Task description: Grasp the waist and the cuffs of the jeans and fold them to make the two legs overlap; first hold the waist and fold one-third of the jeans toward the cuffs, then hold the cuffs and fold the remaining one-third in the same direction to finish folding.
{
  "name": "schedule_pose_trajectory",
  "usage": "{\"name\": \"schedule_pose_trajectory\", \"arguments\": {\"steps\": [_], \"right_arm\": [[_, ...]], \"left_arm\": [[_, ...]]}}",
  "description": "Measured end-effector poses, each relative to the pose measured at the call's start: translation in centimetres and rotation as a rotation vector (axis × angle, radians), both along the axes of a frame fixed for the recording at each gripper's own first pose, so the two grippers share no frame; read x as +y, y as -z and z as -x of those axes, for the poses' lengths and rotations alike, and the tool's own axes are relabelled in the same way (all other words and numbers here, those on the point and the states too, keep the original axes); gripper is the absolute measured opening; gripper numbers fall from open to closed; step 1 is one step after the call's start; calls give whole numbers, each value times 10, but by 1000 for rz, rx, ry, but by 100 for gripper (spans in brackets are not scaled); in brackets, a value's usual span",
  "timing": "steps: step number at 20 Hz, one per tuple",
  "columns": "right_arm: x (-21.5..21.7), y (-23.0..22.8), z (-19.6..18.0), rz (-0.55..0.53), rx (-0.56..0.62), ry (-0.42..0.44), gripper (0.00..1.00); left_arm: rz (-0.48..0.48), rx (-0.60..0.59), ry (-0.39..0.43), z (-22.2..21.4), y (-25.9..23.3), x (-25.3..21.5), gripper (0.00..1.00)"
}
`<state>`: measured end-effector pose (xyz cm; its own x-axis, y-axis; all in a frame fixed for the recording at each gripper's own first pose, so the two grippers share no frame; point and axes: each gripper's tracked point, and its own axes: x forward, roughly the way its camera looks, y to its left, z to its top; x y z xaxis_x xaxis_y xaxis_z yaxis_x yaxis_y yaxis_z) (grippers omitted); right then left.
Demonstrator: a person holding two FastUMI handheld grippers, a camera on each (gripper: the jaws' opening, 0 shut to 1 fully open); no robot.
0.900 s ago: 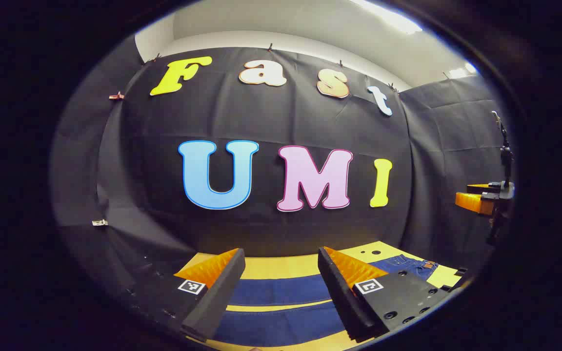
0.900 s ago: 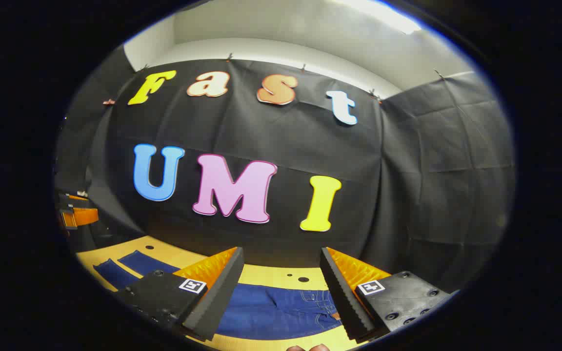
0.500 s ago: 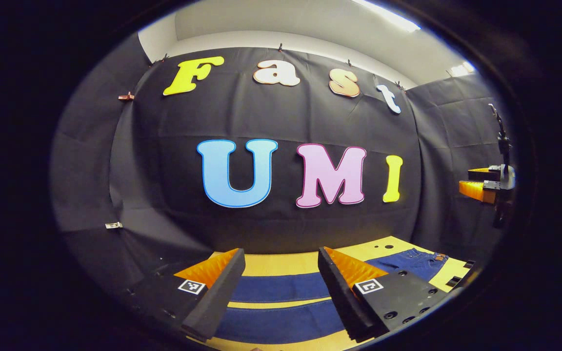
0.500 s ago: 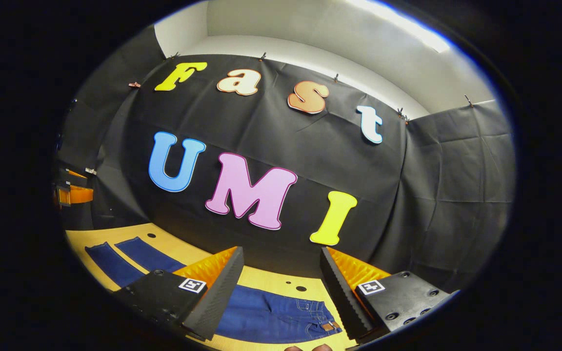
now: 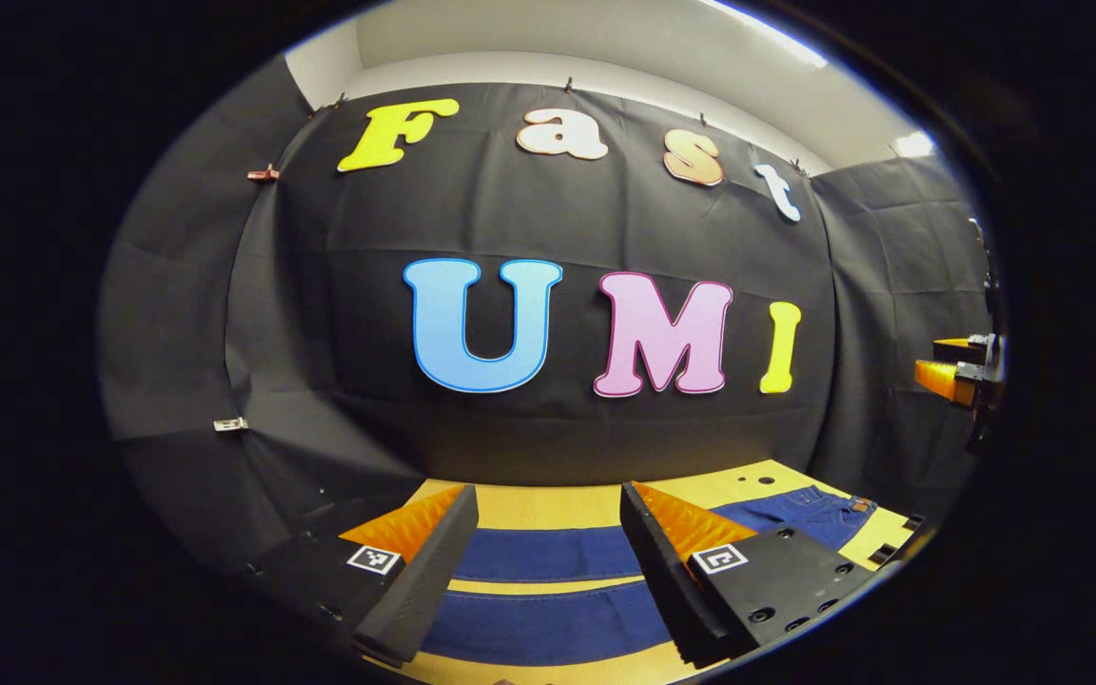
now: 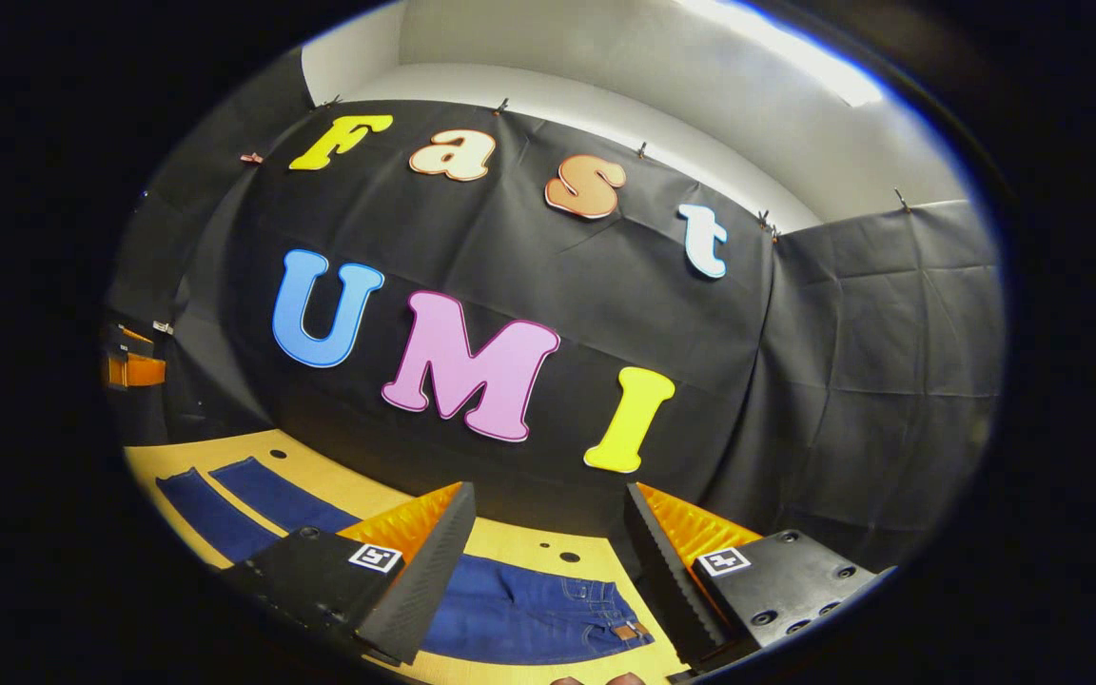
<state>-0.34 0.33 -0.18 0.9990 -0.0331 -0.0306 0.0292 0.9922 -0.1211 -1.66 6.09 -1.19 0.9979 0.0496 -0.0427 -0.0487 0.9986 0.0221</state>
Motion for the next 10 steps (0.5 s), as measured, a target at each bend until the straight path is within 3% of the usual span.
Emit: {"name": "schedule_pose_trajectory", "arguments": {"steps": [2,4,7,10], "right_arm": [[9,14,-4,29,25,-59,97],[25,36,-21,149,42,-213,96],[18,109,-43,353,187,-348,96],[18,175,-49,458,320,-488,96]], "left_arm": [[-45,20,64,-3,13,-5,95],[-94,128,137,-6,53,-1,96],[-201,322,246,-11,118,7,98],[-358,438,381,-13,153,12,98]]}}
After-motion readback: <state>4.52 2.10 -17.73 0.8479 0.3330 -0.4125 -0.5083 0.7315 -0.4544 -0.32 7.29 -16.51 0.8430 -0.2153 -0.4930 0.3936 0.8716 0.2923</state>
